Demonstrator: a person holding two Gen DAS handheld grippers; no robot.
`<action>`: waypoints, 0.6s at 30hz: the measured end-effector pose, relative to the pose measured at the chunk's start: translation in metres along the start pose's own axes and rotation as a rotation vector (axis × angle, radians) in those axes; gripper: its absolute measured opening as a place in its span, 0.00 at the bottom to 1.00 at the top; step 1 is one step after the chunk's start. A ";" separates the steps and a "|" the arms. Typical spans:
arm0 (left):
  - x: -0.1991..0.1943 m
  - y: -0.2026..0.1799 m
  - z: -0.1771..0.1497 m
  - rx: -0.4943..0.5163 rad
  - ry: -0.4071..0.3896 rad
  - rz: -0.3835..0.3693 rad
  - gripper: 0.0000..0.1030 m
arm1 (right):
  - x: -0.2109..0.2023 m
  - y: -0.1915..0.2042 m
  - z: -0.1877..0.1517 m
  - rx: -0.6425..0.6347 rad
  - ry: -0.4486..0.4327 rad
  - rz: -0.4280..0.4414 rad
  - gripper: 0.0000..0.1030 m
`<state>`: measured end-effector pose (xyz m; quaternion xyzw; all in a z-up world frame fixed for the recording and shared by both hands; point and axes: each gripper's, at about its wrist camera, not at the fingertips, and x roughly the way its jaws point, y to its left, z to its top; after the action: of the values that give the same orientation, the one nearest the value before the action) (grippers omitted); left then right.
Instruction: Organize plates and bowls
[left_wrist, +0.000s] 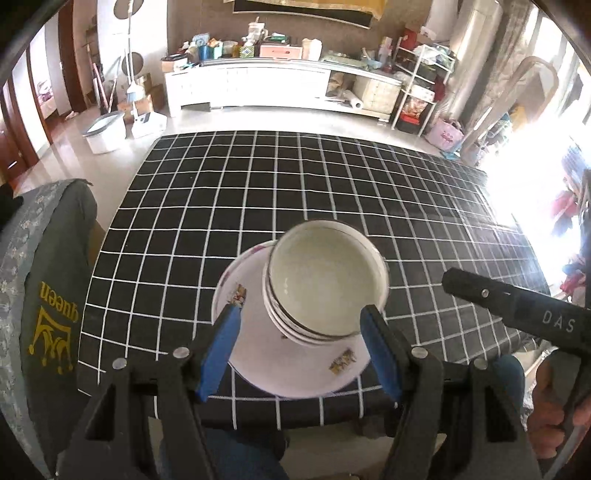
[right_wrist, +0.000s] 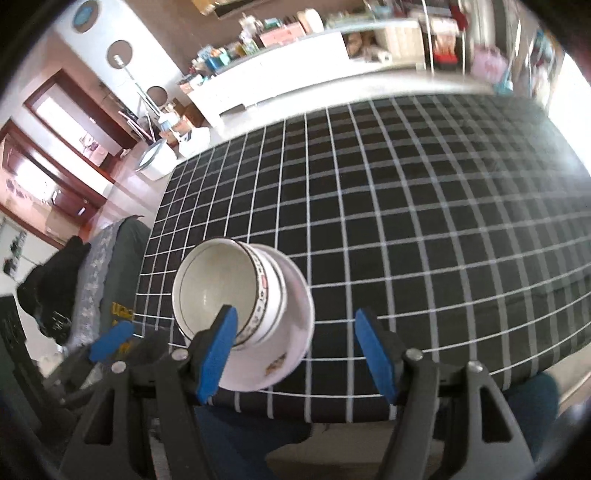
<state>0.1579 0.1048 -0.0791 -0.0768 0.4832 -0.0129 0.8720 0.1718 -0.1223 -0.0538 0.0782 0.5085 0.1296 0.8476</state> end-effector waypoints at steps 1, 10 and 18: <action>-0.002 -0.002 -0.001 0.006 -0.002 -0.011 0.63 | -0.006 0.002 -0.002 -0.028 -0.022 -0.022 0.69; -0.035 -0.018 -0.024 0.005 -0.089 0.038 0.63 | -0.040 0.003 -0.025 -0.135 -0.136 -0.141 0.73; -0.069 -0.032 -0.039 0.035 -0.193 0.042 0.64 | -0.057 -0.003 -0.038 -0.157 -0.162 -0.155 0.78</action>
<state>0.0902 0.0752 -0.0369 -0.0524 0.3982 0.0045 0.9158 0.1131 -0.1419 -0.0240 -0.0178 0.4311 0.0962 0.8970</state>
